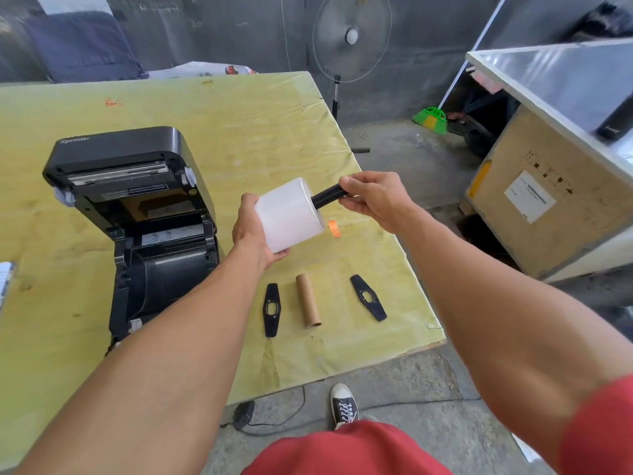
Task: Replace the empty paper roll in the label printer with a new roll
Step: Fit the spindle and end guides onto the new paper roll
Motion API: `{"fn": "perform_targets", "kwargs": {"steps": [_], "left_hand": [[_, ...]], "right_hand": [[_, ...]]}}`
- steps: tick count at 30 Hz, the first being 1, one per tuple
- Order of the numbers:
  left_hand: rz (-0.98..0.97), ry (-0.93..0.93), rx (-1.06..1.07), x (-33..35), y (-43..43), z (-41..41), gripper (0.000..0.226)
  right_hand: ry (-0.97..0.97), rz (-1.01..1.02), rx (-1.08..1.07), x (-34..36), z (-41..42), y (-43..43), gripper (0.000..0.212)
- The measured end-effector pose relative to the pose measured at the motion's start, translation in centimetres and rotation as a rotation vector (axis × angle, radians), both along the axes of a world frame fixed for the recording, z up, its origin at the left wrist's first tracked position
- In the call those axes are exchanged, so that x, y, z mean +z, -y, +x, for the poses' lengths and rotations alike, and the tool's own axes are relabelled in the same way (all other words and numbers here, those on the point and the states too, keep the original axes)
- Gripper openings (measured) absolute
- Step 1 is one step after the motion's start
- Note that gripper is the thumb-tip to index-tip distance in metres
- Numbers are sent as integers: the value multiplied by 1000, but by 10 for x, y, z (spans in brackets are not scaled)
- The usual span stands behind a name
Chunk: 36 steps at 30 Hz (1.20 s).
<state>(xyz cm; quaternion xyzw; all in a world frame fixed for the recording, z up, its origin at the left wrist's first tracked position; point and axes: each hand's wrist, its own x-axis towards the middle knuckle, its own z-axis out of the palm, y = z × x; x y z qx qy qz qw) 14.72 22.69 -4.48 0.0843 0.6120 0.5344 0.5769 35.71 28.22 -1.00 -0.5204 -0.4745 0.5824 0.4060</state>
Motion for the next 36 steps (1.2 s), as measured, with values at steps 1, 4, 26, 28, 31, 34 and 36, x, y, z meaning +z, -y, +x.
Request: {"fn": "perform_targets", "kwargs": {"steps": [1,4,26,28,31,34,36], "left_hand": [[-3,6,3,-1,-1,3,41],[-11,20,21,-3,-5,11,43],[-39,19,16,-11,-7,-7,45],[-11,26,9,-11,-4,-10,46],[17,34,6,-10,1,-13,48],[24,38,23,-7,3,-14,48],[22,29,47,-5,4,-12,51]], "right_hand": [[-3,-9,15,-2,-1,0,21],[-3,-39,82,-10,-4,-1,18],[-35,-86,208,-27,-38,1,1],[-46,-93,223,-23,-41,3,2],[-66,-134,222,-17,-43,6,9],[-78,-151,188,-15,-45,11,15],[-98,-162,127,-15,-47,14,23]]}}
